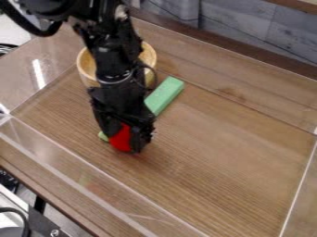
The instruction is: Move the red fruit to the right
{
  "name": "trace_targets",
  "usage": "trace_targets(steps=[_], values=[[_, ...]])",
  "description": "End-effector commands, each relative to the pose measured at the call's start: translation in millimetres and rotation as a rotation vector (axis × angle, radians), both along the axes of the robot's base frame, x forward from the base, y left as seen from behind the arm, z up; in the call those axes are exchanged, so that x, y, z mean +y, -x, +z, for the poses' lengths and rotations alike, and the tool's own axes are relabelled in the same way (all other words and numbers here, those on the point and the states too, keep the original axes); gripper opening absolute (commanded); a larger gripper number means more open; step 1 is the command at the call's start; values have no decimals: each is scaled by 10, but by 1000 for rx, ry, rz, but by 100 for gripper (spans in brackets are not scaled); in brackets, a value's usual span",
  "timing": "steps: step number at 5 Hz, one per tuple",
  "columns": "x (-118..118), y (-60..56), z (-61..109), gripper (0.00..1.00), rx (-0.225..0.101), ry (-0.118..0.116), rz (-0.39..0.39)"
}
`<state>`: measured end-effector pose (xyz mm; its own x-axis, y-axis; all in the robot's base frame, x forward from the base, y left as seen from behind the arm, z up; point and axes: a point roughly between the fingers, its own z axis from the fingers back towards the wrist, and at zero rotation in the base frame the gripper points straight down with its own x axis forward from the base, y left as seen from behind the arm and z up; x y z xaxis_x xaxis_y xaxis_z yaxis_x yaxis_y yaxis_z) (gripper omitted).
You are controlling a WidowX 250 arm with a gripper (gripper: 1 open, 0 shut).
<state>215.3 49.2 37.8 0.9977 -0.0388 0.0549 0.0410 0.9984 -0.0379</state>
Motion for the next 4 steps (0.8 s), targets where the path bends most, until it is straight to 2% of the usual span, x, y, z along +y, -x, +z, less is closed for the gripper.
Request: trace_targets(steps=[1, 3, 4], values=[[20, -68, -25, 100, -26, 7, -38], [-10, -138, -76, 100, -37, 25, -96], [-5, -168, -41, 100, -46, 35, 5]])
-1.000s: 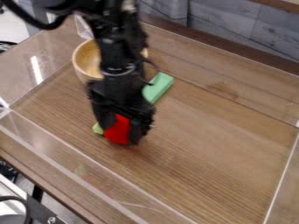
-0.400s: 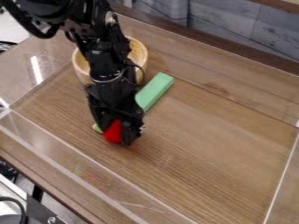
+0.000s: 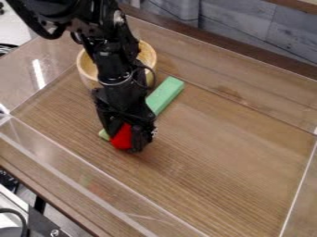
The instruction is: Move the red fruit to the right
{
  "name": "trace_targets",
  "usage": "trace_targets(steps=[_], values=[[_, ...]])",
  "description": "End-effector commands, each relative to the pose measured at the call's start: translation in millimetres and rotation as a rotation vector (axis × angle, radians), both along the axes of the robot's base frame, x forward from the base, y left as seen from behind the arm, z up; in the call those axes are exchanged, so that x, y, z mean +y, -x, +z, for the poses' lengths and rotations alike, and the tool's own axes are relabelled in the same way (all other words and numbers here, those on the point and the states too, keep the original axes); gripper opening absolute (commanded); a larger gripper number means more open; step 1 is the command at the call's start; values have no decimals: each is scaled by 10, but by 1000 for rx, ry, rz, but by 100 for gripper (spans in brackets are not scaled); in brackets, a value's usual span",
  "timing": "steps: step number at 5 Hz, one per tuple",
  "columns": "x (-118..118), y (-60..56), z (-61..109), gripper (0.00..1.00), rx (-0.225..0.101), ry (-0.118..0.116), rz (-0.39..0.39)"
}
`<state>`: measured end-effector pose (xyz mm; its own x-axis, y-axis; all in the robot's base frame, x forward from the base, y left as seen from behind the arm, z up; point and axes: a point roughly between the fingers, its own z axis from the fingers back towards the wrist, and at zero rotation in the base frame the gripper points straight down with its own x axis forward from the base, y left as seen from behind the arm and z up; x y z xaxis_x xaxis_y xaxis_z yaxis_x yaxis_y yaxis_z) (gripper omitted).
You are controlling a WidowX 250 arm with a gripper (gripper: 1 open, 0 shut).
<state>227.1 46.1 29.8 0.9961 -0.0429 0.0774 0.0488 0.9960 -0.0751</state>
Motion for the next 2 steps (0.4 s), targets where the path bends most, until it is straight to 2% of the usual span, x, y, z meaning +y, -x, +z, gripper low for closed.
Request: trace_targets(steps=[1, 2], values=[[28, -68, 74, 100, -26, 5, 91], [-34, -1, 144, 100, -27, 8, 93]])
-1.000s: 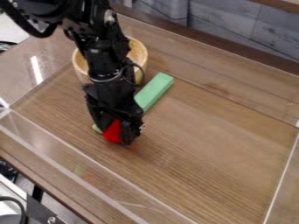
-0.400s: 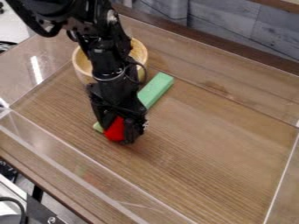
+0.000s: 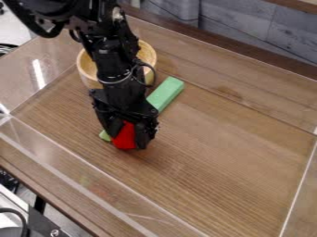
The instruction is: Move the red fruit to the right
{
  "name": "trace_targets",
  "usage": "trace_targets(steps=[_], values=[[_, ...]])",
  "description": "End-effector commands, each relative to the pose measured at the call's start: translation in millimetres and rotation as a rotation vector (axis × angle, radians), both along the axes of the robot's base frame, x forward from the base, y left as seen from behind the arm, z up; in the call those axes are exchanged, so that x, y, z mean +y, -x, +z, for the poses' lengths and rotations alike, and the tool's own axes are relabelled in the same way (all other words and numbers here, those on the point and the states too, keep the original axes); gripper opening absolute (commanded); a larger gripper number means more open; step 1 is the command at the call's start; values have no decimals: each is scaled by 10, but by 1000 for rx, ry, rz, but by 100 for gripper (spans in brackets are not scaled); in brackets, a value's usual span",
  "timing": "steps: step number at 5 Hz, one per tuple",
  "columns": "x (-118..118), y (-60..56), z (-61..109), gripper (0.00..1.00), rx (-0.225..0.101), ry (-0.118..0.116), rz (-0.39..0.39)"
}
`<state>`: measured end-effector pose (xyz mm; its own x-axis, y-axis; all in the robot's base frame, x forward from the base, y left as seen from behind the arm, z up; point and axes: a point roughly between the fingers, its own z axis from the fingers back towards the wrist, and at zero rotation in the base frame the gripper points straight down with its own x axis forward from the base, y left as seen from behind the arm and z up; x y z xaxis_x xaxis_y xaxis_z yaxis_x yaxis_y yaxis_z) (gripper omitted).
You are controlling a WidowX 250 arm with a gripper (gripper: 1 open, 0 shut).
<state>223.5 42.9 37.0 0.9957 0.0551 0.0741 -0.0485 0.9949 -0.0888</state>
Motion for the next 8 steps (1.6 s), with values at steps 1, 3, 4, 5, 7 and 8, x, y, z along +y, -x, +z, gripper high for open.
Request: trace_targets(steps=[1, 3, 4, 5, 7, 8], values=[[-55, 22, 110, 100, -27, -10, -13], [18, 35, 67, 100, -28, -27, -45], [-139, -12, 124, 100, -26, -30, -88], [-244, -65, 197, 100, -28, -24, -110], [-107, -139, 405, 100, -31, -14, -16], [-102, -57, 396, 100, -27, -15, 23]])
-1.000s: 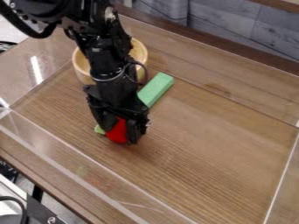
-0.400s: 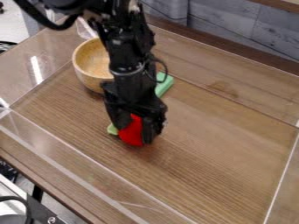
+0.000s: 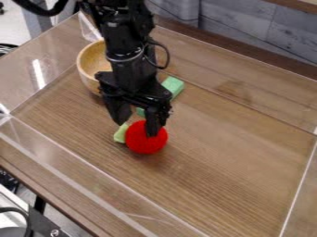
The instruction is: Move the red fruit to the right
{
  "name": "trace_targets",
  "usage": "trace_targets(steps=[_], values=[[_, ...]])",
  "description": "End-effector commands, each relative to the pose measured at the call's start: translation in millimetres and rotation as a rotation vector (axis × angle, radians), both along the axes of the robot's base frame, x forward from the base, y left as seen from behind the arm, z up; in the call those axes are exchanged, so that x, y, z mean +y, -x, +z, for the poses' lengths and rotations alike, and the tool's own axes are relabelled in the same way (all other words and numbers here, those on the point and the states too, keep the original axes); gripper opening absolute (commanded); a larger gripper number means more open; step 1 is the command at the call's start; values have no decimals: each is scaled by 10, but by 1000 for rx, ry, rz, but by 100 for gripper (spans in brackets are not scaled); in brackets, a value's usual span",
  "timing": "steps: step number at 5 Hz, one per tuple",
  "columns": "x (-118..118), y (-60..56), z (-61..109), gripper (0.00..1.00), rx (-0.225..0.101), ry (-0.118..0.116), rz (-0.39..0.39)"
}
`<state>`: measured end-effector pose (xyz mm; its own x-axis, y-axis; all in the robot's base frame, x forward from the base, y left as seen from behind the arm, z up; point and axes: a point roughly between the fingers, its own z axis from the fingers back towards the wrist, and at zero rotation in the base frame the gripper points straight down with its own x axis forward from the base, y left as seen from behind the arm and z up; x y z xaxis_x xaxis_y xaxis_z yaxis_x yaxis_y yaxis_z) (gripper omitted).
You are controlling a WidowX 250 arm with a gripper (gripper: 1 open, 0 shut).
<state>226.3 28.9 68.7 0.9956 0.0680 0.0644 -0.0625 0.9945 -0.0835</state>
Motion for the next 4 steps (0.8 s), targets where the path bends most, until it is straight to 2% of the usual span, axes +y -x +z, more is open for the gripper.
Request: trace_targets(steps=[1, 2, 3, 4], values=[[11, -34, -43, 100, -20, -18, -3], [-25, -44, -163, 100, -3, -25, -17], [-177, -62, -166, 0, 7, -31, 9], [-365, -133, 6, 0, -9, -27, 44]])
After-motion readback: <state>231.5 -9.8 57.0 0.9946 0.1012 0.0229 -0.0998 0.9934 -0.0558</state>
